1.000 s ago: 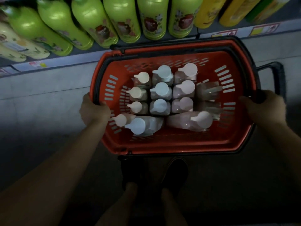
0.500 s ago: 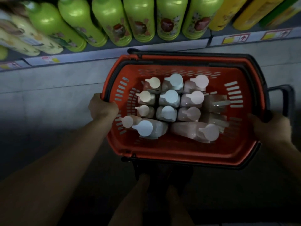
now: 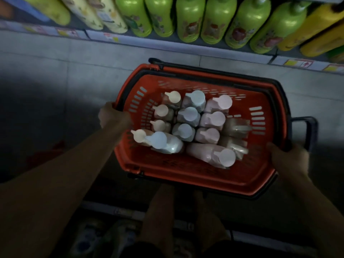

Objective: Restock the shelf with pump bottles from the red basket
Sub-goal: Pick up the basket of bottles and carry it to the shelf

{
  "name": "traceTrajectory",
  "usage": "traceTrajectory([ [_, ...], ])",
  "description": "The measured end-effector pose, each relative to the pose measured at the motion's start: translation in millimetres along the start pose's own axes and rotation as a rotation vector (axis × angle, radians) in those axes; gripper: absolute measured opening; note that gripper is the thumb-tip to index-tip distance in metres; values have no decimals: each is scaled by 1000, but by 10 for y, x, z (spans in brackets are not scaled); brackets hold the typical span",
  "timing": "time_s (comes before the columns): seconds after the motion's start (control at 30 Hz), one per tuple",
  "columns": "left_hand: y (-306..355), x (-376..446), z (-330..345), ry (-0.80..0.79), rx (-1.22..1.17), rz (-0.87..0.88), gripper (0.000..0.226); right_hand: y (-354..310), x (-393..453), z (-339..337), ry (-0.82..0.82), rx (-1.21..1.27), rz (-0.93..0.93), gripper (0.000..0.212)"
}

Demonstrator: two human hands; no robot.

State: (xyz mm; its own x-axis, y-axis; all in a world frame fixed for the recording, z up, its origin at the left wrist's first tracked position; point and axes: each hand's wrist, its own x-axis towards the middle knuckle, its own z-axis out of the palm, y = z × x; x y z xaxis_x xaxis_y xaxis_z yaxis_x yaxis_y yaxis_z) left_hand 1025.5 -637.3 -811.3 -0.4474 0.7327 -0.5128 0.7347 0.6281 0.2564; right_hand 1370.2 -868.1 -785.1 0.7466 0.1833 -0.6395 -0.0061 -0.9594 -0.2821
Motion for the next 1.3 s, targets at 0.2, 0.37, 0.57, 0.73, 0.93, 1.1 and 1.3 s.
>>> traceTrajectory([
  [0.2,-453,-33,-840,82,-101,-90,27,-543,-580,28,-101,3,-116,40],
  [0.37,-849,57,-1513,131,-140,-143,33,-1109,-1057,183,-129,-2,-221,42],
  [0.57,-1184,562,-2294,101,-180,-220,40,-1730,-1532,562,-140,7,-255,37],
  [0.73,-1384,980,-2885,132,-199,-239,40,-2198,-1914,1002,-225,1,-274,16],
  [0.93,-1592,1602,-3331,175,-248,-317,40,-3025,-2178,1599,-298,-48,-357,21],
  [1.1,-1805,2094,-3526,184,-288,-390,36,-3681,-2371,2112,-345,-106,-381,21],
  [1.3,-1857,2814,-3781,144,-327,-409,40,-4302,-2515,2678,-308,-178,-405,17],
])
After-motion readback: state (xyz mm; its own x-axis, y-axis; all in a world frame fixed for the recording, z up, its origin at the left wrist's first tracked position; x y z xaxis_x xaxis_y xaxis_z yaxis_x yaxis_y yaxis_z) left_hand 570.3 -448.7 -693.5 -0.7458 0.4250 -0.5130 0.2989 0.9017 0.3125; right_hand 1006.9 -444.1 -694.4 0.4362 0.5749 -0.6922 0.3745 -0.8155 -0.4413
